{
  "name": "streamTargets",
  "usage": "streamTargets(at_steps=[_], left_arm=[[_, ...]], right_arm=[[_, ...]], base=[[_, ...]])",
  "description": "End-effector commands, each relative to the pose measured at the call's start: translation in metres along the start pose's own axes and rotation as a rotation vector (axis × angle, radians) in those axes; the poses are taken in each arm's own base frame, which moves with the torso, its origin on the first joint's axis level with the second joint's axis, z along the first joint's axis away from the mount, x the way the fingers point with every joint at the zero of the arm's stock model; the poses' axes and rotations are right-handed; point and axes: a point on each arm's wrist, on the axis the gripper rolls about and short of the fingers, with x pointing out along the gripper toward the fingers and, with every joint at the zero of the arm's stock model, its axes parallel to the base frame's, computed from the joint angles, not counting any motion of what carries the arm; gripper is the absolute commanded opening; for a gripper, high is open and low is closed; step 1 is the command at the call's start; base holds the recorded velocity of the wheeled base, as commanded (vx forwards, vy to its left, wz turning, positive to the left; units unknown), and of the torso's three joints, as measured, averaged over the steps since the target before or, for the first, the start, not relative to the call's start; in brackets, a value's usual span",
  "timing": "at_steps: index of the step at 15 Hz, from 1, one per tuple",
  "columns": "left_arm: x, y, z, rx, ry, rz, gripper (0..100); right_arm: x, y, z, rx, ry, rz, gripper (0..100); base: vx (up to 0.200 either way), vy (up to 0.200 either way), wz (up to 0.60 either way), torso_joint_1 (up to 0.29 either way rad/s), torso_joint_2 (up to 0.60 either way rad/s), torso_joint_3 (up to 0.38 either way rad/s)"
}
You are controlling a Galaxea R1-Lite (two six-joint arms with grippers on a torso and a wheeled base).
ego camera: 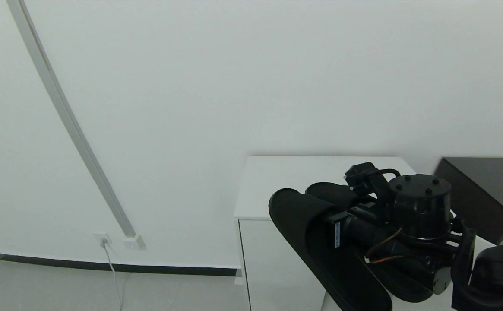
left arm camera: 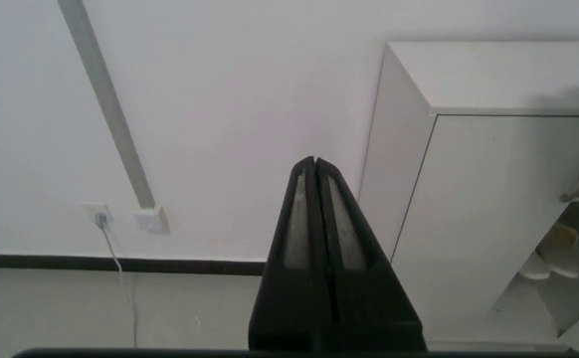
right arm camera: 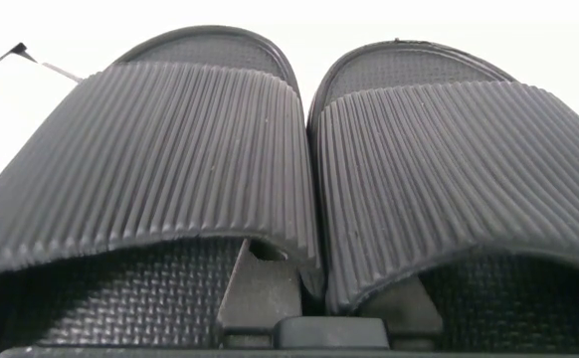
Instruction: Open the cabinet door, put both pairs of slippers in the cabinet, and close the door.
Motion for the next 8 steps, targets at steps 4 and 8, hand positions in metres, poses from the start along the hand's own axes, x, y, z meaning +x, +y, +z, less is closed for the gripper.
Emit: streamTargets(at_steps=[4, 8], left_arm=[[0.0001, 0.0000, 0.0000, 0.000, 0.001, 0.001, 0], [0.0001, 0.0000, 0.0000, 0.000, 0.001, 0.001, 0]], right_arm=[[-0.0001, 0.0005, -0.0017, -0.002, 0.006, 0.000, 0], [0.0015, 0.0004, -0.0040, -0.007, 0.015, -0.003, 0]], base=[[0.000, 0.000, 0.00, 0.000, 0.00, 0.000], [0.000, 0.000, 0.00, 0.000, 0.00, 0.000]])
